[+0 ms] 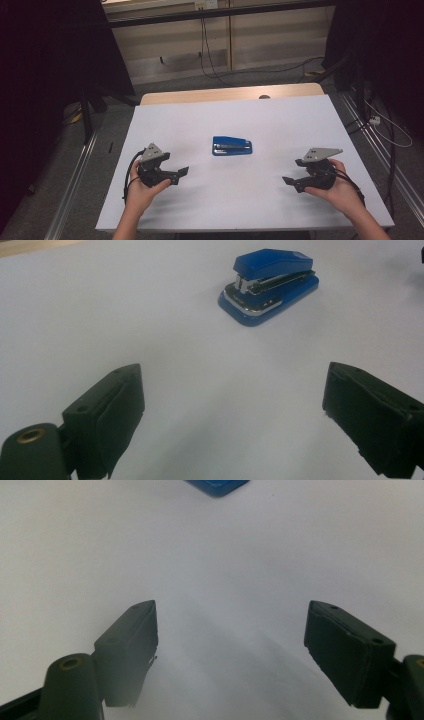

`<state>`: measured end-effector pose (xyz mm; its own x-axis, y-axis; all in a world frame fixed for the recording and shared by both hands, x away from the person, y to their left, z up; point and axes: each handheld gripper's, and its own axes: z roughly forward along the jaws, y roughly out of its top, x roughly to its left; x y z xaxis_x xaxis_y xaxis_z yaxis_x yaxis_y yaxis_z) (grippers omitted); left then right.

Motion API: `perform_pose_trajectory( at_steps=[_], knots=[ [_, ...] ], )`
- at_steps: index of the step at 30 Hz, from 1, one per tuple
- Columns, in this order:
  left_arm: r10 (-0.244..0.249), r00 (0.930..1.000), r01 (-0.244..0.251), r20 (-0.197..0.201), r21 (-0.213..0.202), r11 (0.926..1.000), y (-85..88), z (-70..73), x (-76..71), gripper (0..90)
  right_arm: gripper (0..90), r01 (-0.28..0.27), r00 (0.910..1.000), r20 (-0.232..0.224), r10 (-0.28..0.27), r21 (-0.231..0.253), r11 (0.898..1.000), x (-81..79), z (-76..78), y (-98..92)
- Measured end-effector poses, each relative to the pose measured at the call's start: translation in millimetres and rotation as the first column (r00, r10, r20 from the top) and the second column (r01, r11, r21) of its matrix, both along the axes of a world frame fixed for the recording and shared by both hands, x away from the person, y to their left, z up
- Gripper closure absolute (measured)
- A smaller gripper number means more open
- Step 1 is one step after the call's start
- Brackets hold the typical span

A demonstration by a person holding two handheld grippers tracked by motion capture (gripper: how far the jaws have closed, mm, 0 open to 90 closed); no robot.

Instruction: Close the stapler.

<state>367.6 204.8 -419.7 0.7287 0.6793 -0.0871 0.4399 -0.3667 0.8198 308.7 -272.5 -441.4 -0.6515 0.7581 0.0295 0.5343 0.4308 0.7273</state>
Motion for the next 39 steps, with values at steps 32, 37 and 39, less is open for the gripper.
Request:
perform_pose_trajectory(
  at_steps=[32, 37, 39],
  knots=[
    [-0.005, 0.9998, 0.006, -0.019, 0.013, 0.9999, 28.3, -8.8, -15.6, 7.7, 19.0, 0.027, 0.9994, 0.019, -0.027, -0.006, 1.0, -14.4, -3.9, -13.9],
    [0.007, 0.9998, -0.007, -0.018, 0.01, 0.9999, 33.3, -8.5, -15.2, 7.7, 18.9, 0.028, 0.9994, 0.022, -0.028, 0.002, 1.0, -16.1, -4.5, -15.6],
    [0.012, 0.9998, -0.012, -0.016, 0.004, 0.9999, 34.9, -8.2, -15.0, 7.7, 18.8, 0.028, 0.9993, 0.024, -0.028, 0.004, 1.0, -16.5, -5.0, -16.7]
  ],
)
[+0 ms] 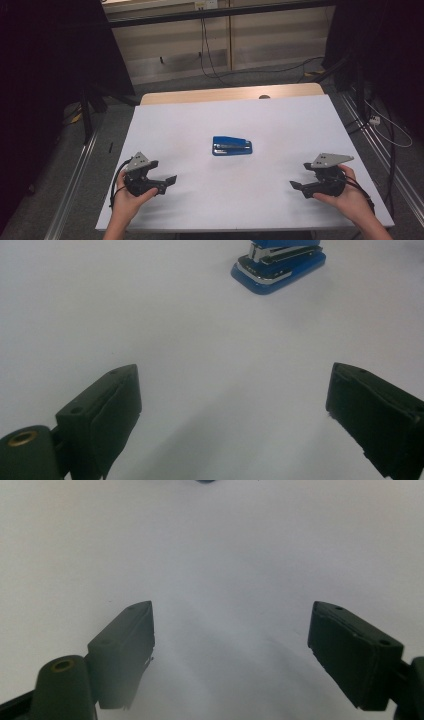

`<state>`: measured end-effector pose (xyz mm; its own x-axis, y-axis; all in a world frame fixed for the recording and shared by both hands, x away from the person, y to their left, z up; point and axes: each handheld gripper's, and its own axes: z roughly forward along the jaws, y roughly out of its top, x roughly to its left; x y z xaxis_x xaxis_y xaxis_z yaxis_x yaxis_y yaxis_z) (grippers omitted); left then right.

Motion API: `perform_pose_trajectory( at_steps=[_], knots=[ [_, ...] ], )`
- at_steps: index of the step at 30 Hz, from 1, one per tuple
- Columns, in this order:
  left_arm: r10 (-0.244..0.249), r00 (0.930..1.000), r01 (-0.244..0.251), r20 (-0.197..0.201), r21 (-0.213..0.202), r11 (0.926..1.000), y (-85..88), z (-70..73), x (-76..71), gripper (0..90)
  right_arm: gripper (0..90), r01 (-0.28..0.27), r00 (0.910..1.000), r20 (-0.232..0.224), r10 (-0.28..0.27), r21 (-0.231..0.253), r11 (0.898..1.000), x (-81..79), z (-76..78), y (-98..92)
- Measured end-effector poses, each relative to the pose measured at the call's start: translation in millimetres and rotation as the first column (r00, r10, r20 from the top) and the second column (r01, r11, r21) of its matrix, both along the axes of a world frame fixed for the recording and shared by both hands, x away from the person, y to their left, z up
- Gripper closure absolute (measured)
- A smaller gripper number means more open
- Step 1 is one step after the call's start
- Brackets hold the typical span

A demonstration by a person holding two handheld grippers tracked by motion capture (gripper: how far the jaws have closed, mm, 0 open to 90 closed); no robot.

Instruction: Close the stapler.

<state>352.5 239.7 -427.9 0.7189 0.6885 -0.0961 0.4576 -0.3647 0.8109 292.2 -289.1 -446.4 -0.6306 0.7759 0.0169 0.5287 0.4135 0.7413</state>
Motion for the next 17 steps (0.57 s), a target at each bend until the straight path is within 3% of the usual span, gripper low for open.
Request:
perform_pose_trajectory(
  at_steps=[17],
  knots=[
    [0.011, 0.9999, -0.011, -0.004, 0.004, 0.9999, 2.4, 1.3, 0.6, 7.7, 18.1, -0.01, 1.0, 0.001, 0.01, -0.001, 1.0, -1.2, -1.0, 1.1]
  ],
)
